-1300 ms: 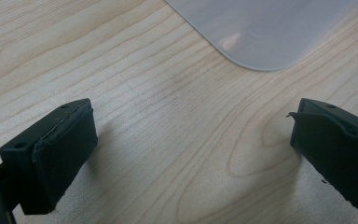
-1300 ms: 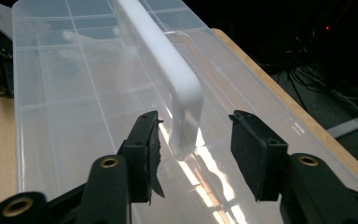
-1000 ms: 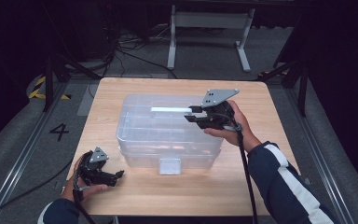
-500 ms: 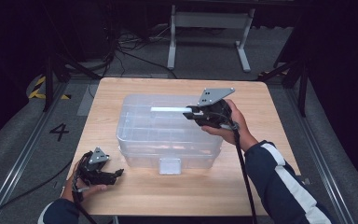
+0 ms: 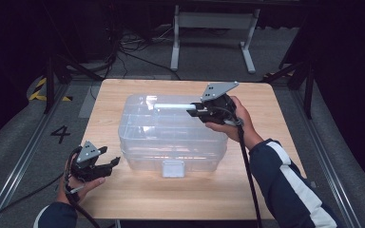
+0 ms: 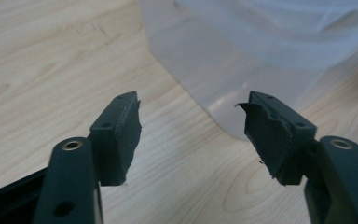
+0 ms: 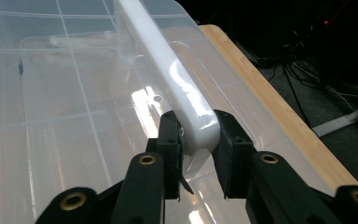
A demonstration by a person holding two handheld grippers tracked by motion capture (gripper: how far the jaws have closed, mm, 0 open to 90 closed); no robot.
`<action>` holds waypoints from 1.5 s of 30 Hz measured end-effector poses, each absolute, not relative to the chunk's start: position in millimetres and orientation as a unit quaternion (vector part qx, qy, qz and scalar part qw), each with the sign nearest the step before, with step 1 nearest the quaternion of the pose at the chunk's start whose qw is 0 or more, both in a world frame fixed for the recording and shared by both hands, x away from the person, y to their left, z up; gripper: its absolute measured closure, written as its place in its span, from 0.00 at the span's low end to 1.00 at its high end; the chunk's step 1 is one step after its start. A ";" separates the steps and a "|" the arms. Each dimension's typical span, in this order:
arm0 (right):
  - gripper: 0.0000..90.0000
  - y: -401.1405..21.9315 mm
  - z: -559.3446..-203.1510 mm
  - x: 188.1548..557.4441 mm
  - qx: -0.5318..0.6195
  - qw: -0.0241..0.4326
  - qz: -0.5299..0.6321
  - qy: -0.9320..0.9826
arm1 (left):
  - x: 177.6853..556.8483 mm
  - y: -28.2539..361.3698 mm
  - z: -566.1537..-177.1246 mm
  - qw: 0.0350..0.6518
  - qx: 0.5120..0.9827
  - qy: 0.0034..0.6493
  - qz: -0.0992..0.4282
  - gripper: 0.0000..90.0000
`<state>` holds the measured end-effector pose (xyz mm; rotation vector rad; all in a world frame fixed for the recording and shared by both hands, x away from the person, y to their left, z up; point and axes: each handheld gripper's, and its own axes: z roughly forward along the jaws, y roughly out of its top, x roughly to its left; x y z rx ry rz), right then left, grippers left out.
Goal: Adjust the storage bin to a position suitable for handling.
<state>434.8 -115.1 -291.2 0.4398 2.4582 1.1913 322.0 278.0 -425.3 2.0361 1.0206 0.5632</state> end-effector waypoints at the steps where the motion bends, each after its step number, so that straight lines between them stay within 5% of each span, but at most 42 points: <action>1: 0.82 -115.2 -290.3 436.0 0.157 0.185 0.423 0.873 | 321.3 277.6 -422.5 0.390 0.800 0.400 0.221 0.44; 22: 0.80 -112.2 -278.2 447.2 0.166 0.193 0.416 0.873 | 325.8 252.0 -393.8 0.432 0.801 0.352 0.219 0.89; 33: 0.65 -126.5 -275.0 437.2 0.180 0.241 0.421 0.856 | 326.0 252.6 -391.6 0.433 0.799 0.348 0.229 0.93; 45: 0.57 -209.0 -273.9 419.0 0.227 0.279 0.449 0.818 | 328.3 252.3 -383.3 0.441 0.794 0.344 0.239 0.94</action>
